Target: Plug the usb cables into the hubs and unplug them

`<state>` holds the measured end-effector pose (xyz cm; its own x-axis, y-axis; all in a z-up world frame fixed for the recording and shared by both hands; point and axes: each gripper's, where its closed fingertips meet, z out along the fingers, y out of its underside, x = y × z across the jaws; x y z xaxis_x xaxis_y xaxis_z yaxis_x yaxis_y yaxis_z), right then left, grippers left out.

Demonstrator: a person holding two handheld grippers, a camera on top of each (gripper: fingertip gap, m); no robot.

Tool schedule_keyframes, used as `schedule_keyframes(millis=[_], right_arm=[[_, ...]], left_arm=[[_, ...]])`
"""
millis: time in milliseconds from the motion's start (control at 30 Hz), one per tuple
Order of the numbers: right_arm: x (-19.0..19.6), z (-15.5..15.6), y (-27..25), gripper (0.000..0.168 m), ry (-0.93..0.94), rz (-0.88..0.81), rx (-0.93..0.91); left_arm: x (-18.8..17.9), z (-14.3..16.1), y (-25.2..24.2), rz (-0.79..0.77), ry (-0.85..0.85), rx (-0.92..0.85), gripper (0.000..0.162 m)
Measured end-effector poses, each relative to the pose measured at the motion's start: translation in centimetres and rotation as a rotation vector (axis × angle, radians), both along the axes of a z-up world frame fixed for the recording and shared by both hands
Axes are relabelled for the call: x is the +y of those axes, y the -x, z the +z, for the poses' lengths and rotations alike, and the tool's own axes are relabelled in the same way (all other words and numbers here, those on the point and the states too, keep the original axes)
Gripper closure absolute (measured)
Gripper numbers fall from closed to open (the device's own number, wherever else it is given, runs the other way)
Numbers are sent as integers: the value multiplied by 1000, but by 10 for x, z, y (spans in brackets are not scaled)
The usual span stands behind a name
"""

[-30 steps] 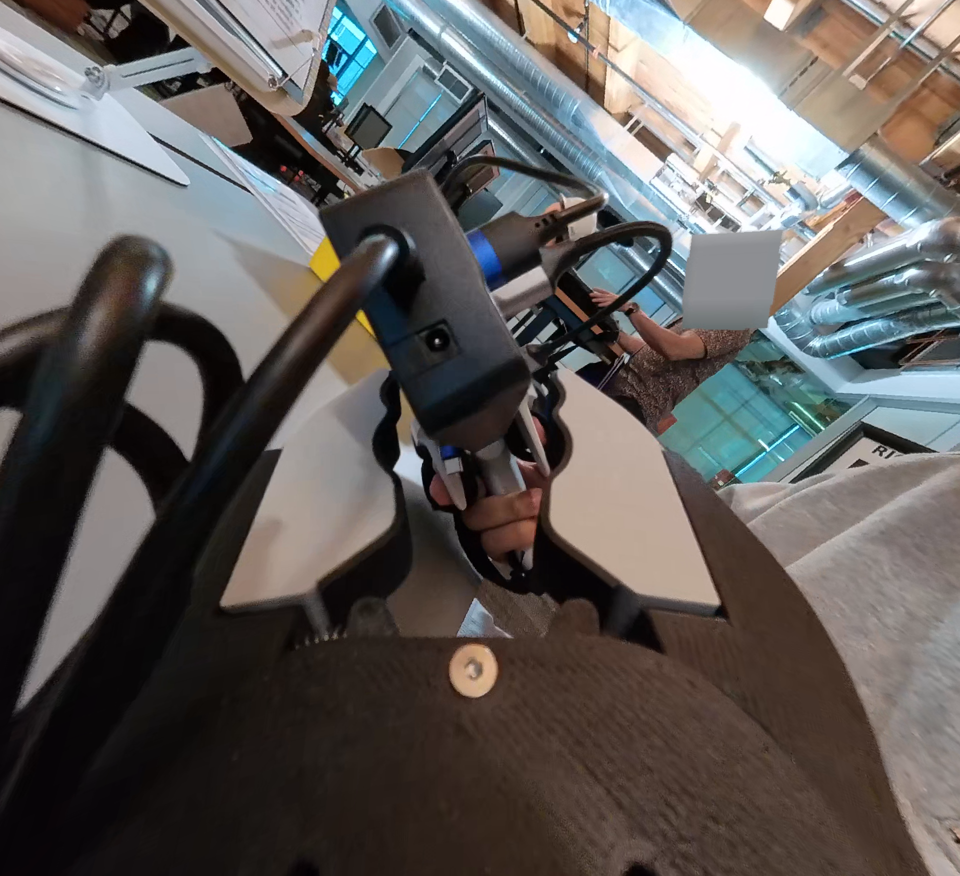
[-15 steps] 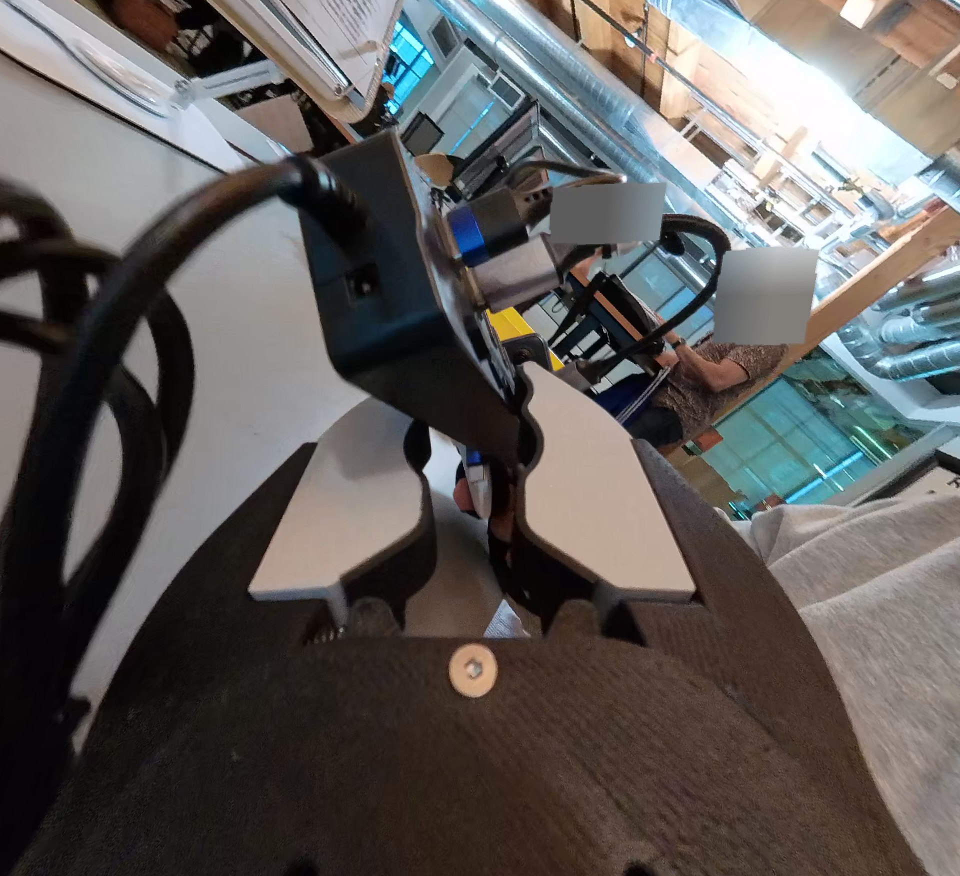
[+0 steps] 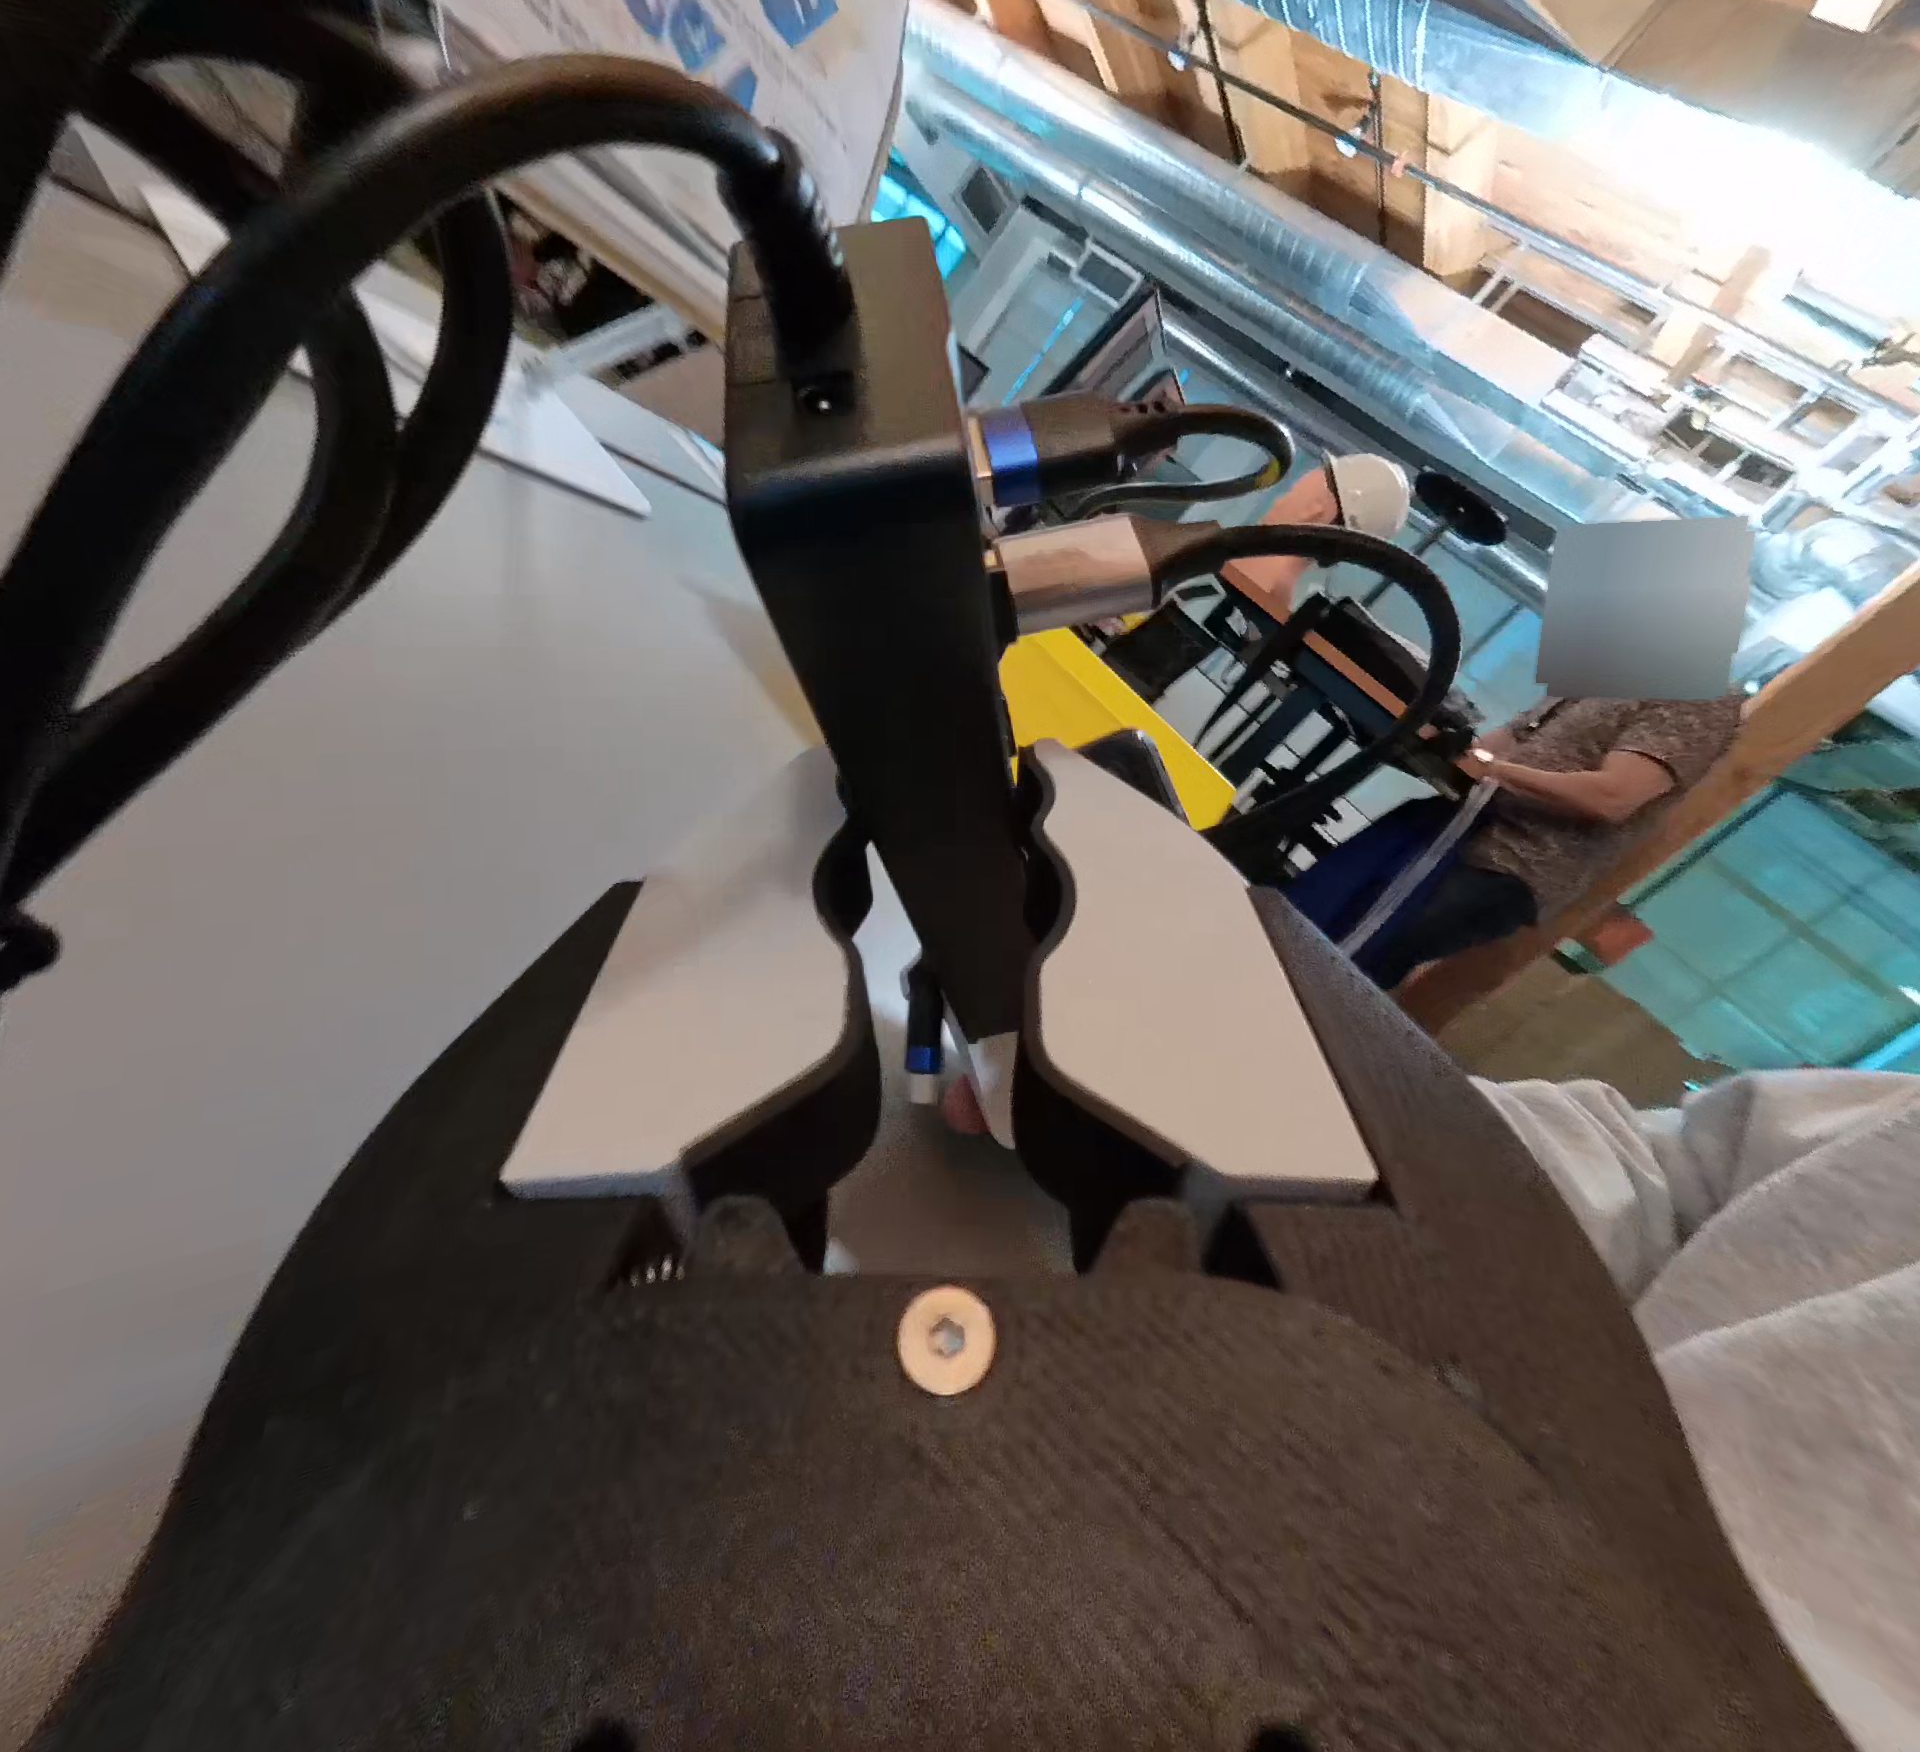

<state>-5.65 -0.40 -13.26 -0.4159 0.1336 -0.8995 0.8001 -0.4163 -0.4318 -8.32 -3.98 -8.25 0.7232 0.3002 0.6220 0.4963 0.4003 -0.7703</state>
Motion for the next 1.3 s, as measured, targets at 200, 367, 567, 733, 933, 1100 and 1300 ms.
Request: schedule_keyframes(millis=[200, 367, 567, 733, 933, 1100, 1300], right_arm=[[18, -2, 13, 131, -12, -77, -18], [59, 0, 39, 136, -76, -251, 17], [94, 30, 63, 133, -233, -388, 248], [65, 63, 68, 134, -493, -332, 543], [-4, 111, 86, 149, -564, -126, 782], [-80, 135, 124, 144, -548, 133, 763], [-208, 76, 152, 144, -1038, 661, 808]], left_arm=[[-33, 17, 18, 168, -45, 50, 137], [-38, 13, 22, 188, -53, 14, 137], [-28, 5, 18, 146, -25, -16, 137], [-29, 3, 18, 148, -25, -28, 137], [-40, 2, 13, 181, -33, -43, 137], [-60, -2, 4, 245, -40, -65, 137], [-70, -10, -5, 272, -51, -117, 138]])
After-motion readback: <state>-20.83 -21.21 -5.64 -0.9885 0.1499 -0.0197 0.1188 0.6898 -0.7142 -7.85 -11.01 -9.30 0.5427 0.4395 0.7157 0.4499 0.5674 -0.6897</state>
